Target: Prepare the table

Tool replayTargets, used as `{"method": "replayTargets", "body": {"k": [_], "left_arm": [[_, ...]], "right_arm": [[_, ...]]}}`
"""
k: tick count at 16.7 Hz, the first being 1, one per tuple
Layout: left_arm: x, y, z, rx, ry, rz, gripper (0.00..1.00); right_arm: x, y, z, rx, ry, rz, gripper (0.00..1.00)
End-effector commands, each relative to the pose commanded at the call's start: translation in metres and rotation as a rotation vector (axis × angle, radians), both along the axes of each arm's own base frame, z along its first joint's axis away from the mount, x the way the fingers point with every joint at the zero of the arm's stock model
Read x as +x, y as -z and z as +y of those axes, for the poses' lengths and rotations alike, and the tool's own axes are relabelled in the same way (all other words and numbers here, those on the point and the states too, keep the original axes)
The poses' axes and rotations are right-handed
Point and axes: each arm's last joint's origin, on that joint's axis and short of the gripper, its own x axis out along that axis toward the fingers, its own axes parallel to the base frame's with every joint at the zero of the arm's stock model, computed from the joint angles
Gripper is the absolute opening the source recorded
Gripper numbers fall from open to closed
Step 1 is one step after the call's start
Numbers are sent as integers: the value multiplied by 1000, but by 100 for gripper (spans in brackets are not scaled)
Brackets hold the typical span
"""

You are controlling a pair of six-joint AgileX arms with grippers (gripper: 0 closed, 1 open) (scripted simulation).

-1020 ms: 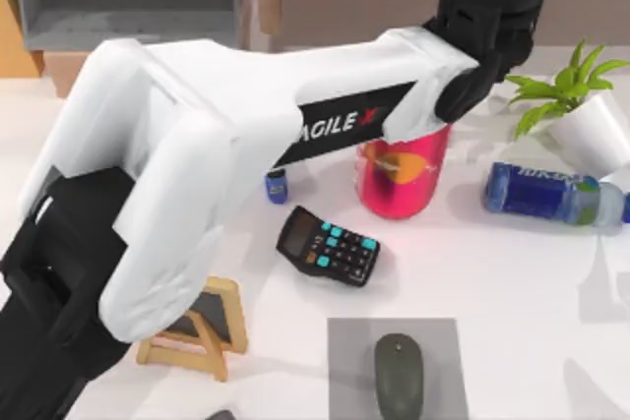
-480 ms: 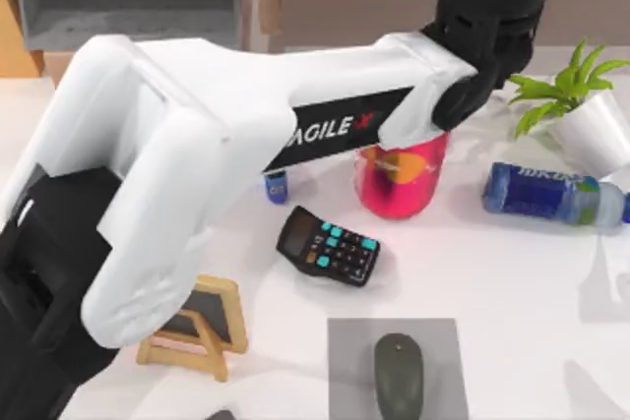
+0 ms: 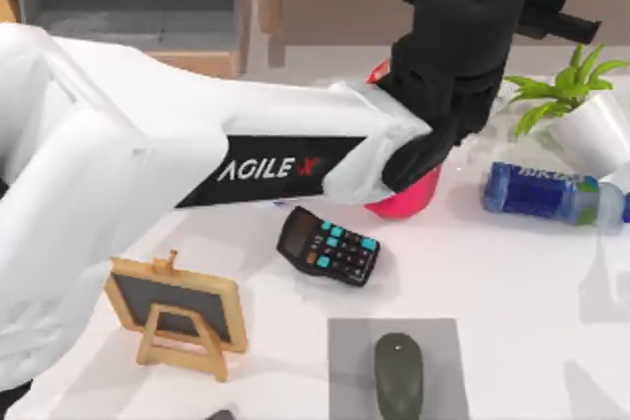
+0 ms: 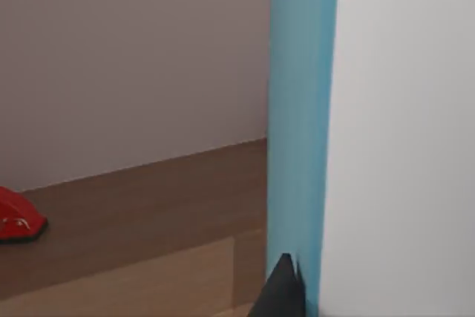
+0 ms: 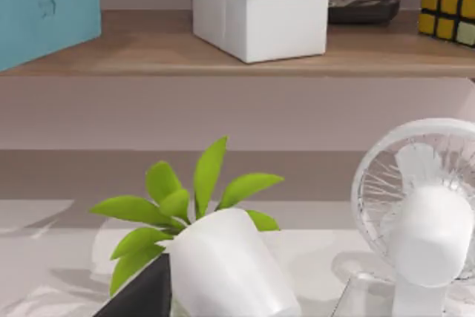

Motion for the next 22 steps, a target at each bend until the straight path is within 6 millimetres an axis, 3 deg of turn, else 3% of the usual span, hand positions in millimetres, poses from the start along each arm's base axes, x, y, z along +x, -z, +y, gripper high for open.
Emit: {"method": "replayTargets", "body": {"k": [5, 8, 13, 17, 22], "left_arm": [[-32, -25, 58, 84, 142, -138, 0], [-45, -28, 101, 222, 157, -233, 0], [-59, 16, 173, 650, 123, -260, 0], [-50, 53, 230, 1041, 47, -199, 0], [-7, 68, 291, 1392, -90, -104, 0]], "right_arm": [[0, 0, 0, 0, 0, 0, 100], [0, 0, 0, 0, 0, 0, 100], [0, 0, 0, 0, 0, 0, 100], [0, 0, 0, 0, 0, 0, 100], [0, 0, 0, 0, 0, 0, 100]]}}
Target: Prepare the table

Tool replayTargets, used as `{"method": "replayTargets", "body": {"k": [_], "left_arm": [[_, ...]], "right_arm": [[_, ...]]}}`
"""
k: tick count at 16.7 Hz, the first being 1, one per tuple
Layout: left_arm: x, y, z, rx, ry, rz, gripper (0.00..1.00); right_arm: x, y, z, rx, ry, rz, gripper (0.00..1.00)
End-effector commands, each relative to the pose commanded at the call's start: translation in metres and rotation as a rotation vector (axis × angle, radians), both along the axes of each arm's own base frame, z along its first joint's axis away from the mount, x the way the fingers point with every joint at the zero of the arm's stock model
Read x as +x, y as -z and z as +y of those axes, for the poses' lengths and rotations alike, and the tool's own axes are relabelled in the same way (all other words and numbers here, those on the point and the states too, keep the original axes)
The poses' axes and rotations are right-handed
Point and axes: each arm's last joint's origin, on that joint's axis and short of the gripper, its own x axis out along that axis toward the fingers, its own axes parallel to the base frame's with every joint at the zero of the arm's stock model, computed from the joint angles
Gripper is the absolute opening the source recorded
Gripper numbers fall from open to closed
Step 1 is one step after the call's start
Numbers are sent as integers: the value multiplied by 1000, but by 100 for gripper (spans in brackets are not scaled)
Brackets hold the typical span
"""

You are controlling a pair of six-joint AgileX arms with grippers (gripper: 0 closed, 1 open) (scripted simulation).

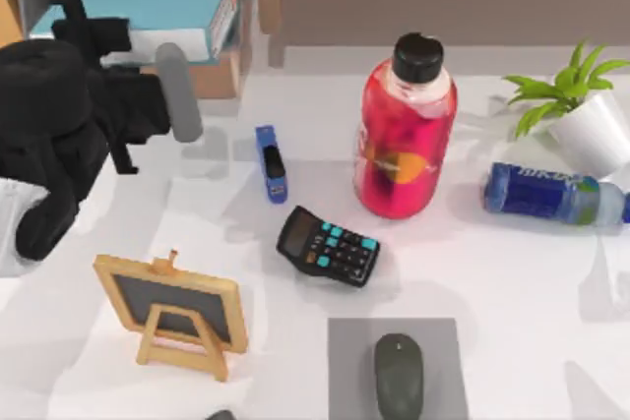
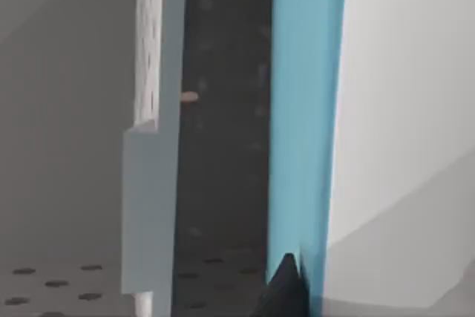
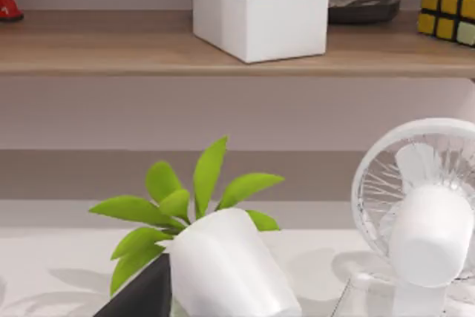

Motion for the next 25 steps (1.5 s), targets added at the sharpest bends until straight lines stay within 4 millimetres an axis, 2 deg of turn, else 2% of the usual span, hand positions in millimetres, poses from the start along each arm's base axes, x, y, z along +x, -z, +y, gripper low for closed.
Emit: {"method": "replayTargets", "body": {"k": [3, 10, 17, 21, 25], "left_arm": [[21, 6, 12, 81, -33, 15, 0], [23, 7, 12, 89, -30, 17, 0], [52, 12, 12, 88, -34, 17, 0], [53, 12, 12, 88, -34, 18, 0], [53, 12, 12, 88, -34, 18, 30]], "right_arm": [[0, 0, 0, 0, 0, 0, 100], [0, 0, 0, 0, 0, 0, 100], [0, 0, 0, 0, 0, 0, 100], [0, 0, 0, 0, 0, 0, 100], [0, 0, 0, 0, 0, 0, 100]]}}
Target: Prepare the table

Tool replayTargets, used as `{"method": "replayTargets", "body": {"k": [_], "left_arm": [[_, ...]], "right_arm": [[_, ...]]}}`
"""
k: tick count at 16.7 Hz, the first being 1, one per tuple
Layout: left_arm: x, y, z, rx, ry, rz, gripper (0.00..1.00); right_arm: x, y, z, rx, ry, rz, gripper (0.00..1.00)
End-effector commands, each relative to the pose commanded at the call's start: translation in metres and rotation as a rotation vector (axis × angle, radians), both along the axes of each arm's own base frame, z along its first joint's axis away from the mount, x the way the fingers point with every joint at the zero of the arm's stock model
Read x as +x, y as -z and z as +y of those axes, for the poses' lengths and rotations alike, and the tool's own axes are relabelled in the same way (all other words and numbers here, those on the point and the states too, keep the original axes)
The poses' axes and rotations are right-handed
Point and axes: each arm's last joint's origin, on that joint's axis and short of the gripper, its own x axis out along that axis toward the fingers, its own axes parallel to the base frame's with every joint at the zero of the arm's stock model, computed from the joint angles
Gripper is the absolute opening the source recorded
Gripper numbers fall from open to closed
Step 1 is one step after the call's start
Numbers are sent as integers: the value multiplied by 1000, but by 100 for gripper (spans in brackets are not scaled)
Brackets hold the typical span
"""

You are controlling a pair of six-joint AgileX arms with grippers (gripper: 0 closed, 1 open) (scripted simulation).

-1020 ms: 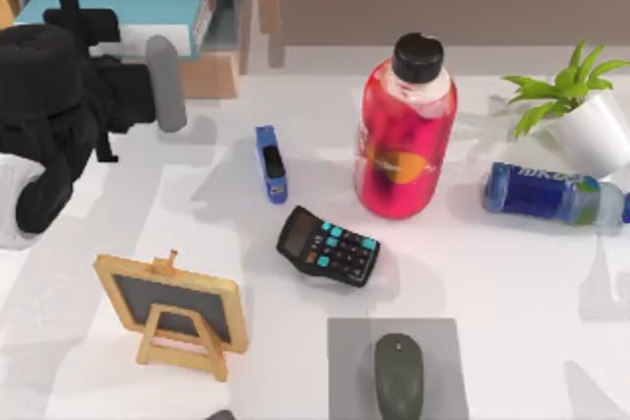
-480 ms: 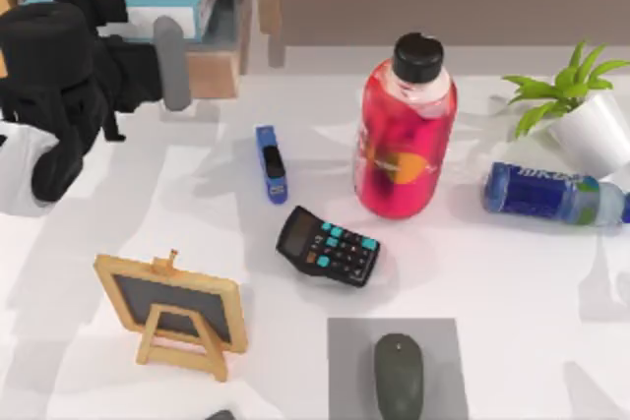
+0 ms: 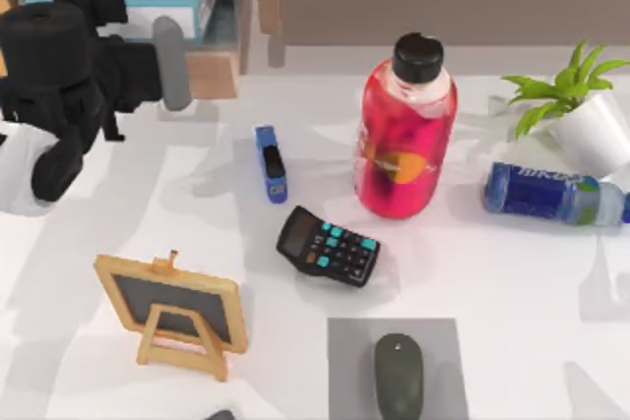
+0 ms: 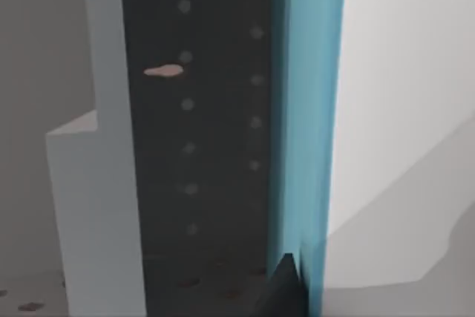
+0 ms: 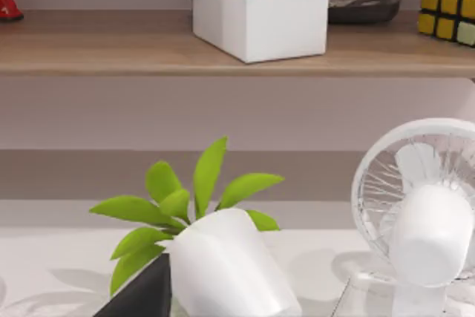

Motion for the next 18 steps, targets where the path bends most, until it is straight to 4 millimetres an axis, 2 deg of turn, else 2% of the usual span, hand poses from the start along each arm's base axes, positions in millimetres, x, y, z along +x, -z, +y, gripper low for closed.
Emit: {"method": "replayTargets", "body": {"k": [9, 18], "left_arm": [[0, 0, 0, 0, 0, 0, 98], [0, 0, -1, 0, 2, 0, 100]], "right_arm": [[0, 0, 0, 0, 0, 0, 100], [0, 0, 0, 0, 0, 0, 100]]}}
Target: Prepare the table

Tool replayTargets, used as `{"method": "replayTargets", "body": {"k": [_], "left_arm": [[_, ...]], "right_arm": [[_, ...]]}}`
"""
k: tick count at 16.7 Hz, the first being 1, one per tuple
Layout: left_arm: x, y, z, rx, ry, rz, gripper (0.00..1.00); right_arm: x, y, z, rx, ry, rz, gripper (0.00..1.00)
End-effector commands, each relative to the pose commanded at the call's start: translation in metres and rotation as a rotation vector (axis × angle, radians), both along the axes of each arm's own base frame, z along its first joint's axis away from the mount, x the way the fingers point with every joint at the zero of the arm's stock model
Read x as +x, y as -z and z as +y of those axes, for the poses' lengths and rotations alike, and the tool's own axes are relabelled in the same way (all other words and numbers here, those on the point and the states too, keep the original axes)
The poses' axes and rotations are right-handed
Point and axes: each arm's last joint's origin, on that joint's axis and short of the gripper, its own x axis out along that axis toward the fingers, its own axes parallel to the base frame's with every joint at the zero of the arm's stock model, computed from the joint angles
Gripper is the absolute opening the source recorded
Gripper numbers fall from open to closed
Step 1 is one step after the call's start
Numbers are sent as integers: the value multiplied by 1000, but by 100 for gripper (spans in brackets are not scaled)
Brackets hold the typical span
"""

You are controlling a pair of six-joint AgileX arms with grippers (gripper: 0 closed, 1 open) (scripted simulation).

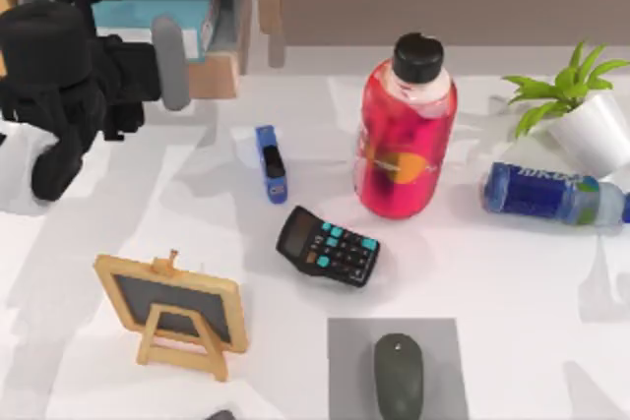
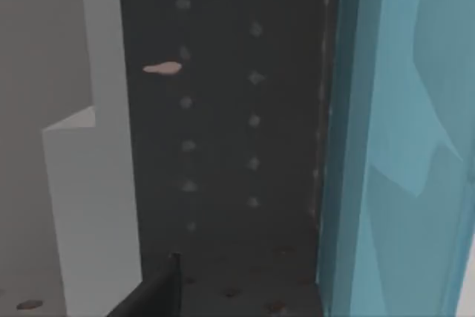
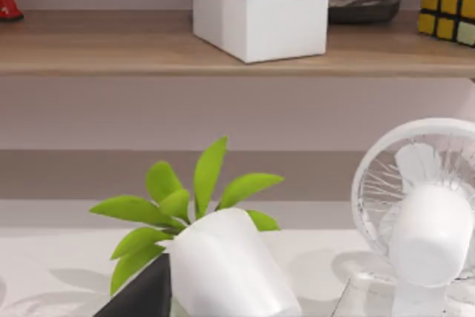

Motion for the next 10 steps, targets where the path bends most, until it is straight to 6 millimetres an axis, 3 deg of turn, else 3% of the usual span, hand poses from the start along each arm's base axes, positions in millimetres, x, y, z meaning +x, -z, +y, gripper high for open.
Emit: {"method": "replayTargets", "body": {"k": [3, 8, 10], "left_arm": [[-8, -5, 0, -5, -3, -18, 100], [-45, -1, 1, 0, 0, -4, 100], [-50, 0, 1, 0, 0, 0, 100]], "right_arm": [[0, 0, 0, 0, 0, 0, 100], [0, 0, 0, 0, 0, 0, 100], [0, 0, 0, 0, 0, 0, 100]]}}
